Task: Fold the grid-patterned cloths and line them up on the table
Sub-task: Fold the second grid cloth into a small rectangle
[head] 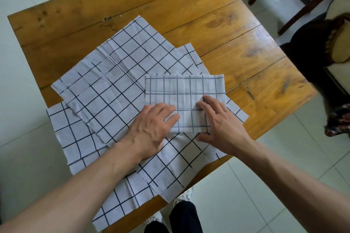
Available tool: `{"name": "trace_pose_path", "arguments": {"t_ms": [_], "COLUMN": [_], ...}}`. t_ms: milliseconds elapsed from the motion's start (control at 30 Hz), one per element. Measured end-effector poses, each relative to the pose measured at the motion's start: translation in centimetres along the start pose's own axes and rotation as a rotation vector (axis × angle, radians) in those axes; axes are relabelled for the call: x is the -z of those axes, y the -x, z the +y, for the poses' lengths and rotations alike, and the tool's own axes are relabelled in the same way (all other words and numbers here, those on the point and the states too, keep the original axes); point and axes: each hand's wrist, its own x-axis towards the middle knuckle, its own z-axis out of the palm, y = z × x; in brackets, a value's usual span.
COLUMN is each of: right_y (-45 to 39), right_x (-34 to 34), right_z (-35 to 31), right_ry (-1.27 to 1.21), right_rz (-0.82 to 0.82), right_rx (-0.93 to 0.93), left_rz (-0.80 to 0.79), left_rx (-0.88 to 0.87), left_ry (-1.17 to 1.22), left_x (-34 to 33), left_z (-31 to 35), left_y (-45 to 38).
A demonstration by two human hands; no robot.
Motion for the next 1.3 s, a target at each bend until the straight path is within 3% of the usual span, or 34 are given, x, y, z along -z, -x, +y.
{"name": "trace_pose_path", "arguments": {"t_ms": [100, 333, 500, 667, 767, 933, 1067, 1300], "right_y": [0.0, 0.1, -0.1, 0.6, 1.0, 1.4, 1.9, 2.0], "right_x": [0.1, -0.1, 0.2, -0.6, -1.6, -2.2, -1.9, -2.6], "right_z": [0.0, 0.3, -0.8, -4.2, -5.1, -4.2, -3.0, -1.4], "right_ry": [-0.003, -0.029, -0.069, 0.002, 0.007, -0.056, -0.128, -0.087], "right_rz": [-0.002, 0.039, 0.075, 0.285, 0.428, 0.481, 0.547, 0.600], "right_rx": [-0.001, 0.009, 0.029, 0.143, 0.186, 0.187, 0.266, 0.419], "left_rz": [0.019, 0.265, 0.339, 0.416, 0.461, 0.432, 0.402, 0.493], "left_rx": [0.038, 0.086, 0.107, 0.294, 0.255, 0.143, 0.160, 0.068], "left_ry": [0.009, 0.083, 0.099, 0.109, 0.185, 0.243, 0.226, 0.219], "left_x": [0.0, -0.3, -0.1, 1.6, 2.2, 0.9, -1.5, 0.1], "left_z": [-0.3, -1.7, -1.3, 1.5, 3.4, 1.3, -2.1, -2.8], "left_y": [0.1, 1.0, 1.3, 1.4, 1.5, 1.4, 1.1, 2.9]}}
